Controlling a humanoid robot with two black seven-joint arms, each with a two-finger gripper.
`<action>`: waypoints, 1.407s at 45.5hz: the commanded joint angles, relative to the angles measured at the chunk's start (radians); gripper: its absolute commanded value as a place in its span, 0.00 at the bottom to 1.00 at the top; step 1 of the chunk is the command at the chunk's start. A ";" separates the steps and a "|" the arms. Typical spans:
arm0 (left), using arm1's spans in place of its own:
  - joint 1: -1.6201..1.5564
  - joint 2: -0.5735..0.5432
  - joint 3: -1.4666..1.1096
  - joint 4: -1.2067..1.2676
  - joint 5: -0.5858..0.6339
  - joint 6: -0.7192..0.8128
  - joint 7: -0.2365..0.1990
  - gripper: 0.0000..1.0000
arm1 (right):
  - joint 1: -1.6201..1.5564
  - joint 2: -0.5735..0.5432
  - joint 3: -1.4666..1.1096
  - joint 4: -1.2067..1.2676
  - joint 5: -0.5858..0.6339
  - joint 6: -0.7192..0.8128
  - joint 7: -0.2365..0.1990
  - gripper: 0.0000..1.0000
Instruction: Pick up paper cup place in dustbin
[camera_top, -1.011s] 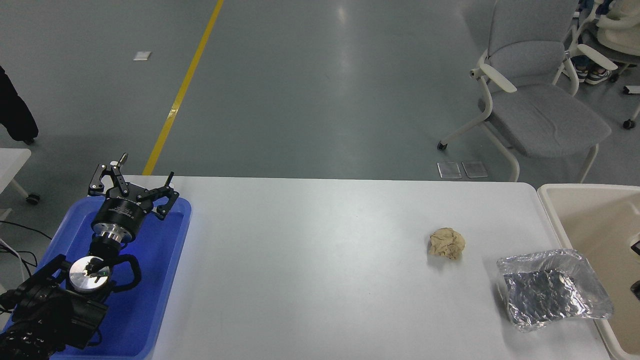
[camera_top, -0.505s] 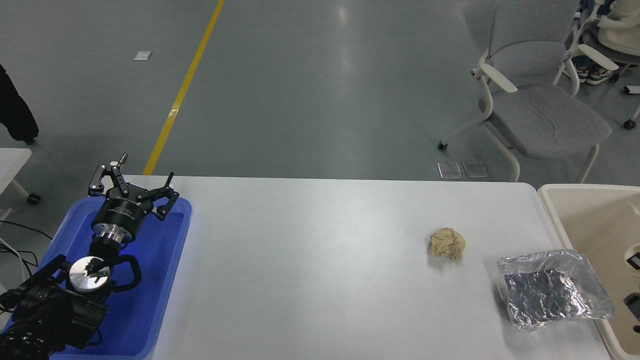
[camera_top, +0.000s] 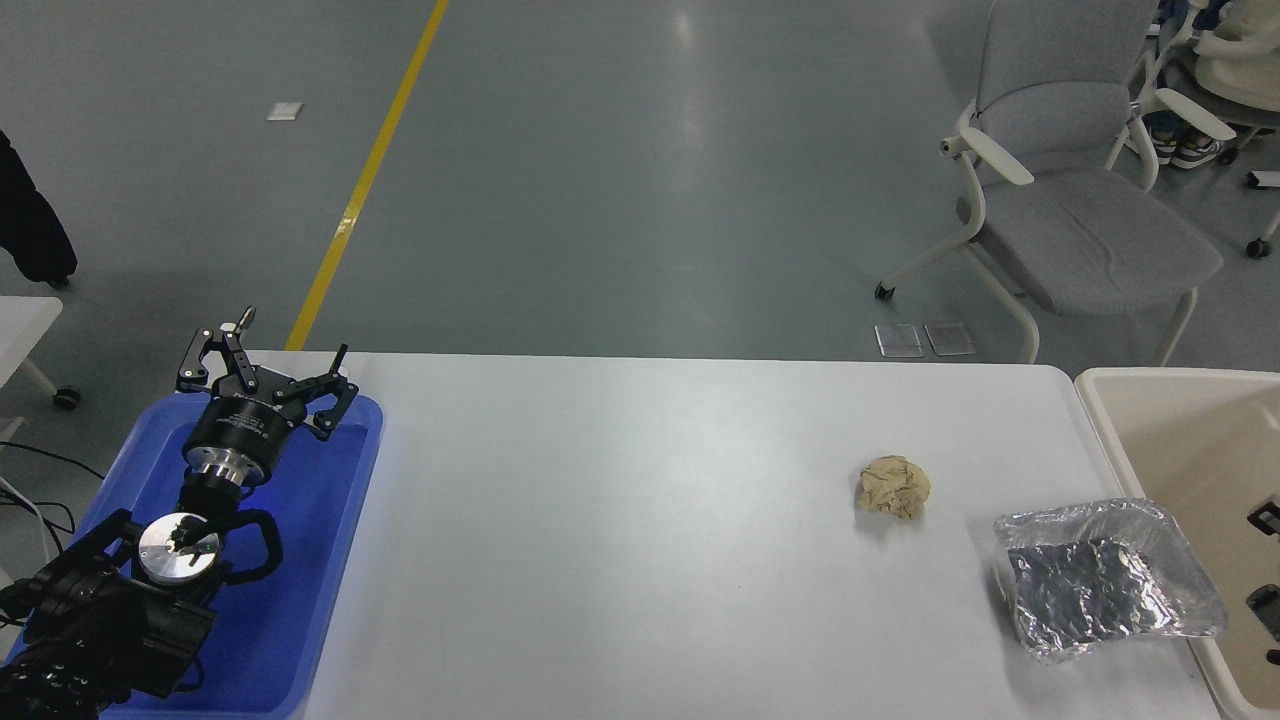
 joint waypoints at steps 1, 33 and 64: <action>0.000 0.000 0.000 0.000 -0.001 0.000 0.000 1.00 | 0.126 -0.008 -0.019 0.084 -0.001 0.004 0.000 1.00; 0.000 0.000 0.000 0.000 -0.001 0.000 0.000 1.00 | 1.005 -0.077 -0.631 0.759 -0.001 0.136 -0.003 1.00; 0.000 0.000 0.000 0.000 -0.001 0.000 0.000 1.00 | 1.506 -0.077 -0.728 1.188 -0.014 0.833 -0.009 1.00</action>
